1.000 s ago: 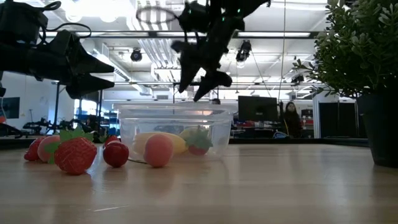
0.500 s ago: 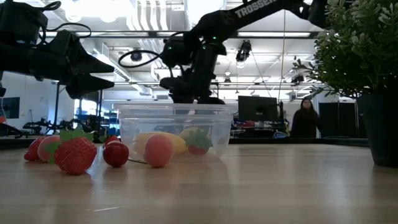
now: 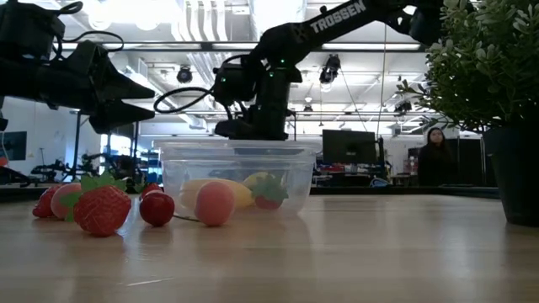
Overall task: Pick and placing Produce into tupperware
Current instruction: Put the pink peach into the transparent bin, then put the red strawberry into the transparent bin
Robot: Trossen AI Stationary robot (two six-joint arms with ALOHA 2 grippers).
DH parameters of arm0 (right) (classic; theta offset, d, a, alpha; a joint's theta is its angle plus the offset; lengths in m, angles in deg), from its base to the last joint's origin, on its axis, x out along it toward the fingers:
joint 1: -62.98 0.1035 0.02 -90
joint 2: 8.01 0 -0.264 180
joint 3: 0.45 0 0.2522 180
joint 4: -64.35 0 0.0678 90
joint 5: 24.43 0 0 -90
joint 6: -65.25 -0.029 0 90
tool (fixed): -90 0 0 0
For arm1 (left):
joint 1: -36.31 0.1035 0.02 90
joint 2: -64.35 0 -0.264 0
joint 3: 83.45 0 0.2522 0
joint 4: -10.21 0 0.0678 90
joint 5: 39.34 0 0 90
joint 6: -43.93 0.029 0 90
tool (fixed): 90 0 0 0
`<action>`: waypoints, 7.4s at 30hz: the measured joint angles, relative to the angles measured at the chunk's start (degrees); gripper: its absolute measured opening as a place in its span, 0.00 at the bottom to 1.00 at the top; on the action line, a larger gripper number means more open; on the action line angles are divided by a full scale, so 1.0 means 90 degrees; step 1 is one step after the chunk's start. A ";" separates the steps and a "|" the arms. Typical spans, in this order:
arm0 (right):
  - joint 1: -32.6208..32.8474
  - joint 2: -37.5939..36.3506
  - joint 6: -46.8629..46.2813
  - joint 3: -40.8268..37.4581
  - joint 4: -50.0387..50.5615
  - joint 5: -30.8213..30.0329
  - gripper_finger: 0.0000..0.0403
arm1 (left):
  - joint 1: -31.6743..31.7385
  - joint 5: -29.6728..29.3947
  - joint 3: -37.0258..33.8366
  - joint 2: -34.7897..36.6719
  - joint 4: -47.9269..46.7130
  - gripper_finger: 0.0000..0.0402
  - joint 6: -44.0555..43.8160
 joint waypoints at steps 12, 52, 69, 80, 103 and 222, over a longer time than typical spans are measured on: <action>0.0014 0.0173 -0.0265 -0.0047 -0.0252 -0.0002 0.57 | 0.0000 -0.0002 0.0000 0.0008 0.0000 0.78 0.0000; 0.0445 -0.0930 0.1510 0.0308 0.0303 0.2328 0.26 | 0.0000 -0.0002 0.0000 0.0007 0.0004 0.78 0.0000; 0.1351 -0.0658 0.2083 0.0261 0.0224 -0.0240 0.61 | 0.0001 0.0001 0.0001 0.0003 0.0002 0.78 0.0000; 0.0155 -0.0725 0.0948 0.0266 0.0192 -0.0209 0.74 | 0.0000 0.0001 -0.0001 0.0005 0.0000 0.78 0.0000; -0.0401 0.0033 0.0874 0.0246 -0.0615 -0.0789 0.63 | 0.0002 0.0001 -0.0001 0.0003 0.0000 0.78 0.0000; -0.0344 0.0452 0.3459 0.0559 -0.1850 -0.0376 0.59 | -0.0001 0.0000 -0.0001 0.0005 0.0002 0.78 0.0000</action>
